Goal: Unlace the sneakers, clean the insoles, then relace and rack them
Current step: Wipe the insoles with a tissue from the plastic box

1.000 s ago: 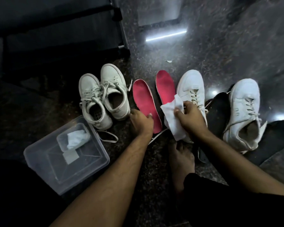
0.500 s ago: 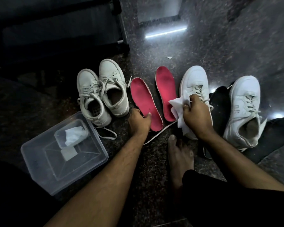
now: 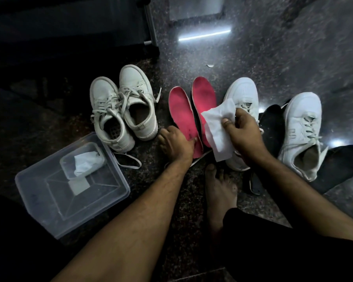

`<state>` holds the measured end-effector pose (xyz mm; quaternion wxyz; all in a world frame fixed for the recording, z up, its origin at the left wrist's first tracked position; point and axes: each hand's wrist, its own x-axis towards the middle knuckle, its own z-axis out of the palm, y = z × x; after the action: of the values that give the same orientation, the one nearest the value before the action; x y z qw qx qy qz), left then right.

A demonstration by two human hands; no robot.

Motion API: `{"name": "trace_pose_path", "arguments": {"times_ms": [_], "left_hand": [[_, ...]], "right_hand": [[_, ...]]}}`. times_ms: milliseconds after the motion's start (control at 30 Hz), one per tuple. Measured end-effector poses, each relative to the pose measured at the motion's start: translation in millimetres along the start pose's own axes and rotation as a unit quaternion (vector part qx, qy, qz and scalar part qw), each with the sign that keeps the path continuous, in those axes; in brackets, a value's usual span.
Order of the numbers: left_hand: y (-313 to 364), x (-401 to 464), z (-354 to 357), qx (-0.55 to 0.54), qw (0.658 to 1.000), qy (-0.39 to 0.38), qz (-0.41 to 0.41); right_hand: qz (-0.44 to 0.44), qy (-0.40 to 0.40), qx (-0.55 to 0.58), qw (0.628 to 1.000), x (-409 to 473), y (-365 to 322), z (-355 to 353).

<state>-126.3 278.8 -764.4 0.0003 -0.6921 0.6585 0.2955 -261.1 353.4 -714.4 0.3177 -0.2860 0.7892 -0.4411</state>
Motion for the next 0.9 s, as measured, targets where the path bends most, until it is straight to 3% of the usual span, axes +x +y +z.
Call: {"name": "trace_pose_path", "arguments": {"times_ms": [133, 233, 467, 700, 800, 900], "left_hand": [[-13.1, -3.9, -3.0, -0.093, 0.993, -0.029, 0.06], [-25.4, -8.0, -14.8, -0.162, 0.984, -0.065, 0.034], [-66.7, -20.5, -29.0, -0.164, 0.978, -0.129, -0.013], [-102.3, -18.8, -36.2, -0.211, 0.969, -0.128, -0.02], [-103.0, -16.4, -35.5, -0.219, 0.971, -0.093, -0.037], [-103.3, -12.7, -32.5, -0.228, 0.97, -0.073, -0.034]], "right_hand": [[-0.004, 0.001, 0.003, 1.0, -2.3, 1.3, 5.1], [-0.003, -0.004, 0.021, 1.0, -2.7, 0.1, 12.4], [-0.018, -0.02, 0.066, 0.998, -1.1, -6.8, 39.5], [-0.097, -0.008, -0.081, 0.992, 9.5, -16.9, 63.4], [-0.212, -0.028, -0.192, 0.958, 13.1, -22.5, 78.7], [-0.36, -0.124, -0.281, 0.881, 14.2, -20.4, 87.4]]}}
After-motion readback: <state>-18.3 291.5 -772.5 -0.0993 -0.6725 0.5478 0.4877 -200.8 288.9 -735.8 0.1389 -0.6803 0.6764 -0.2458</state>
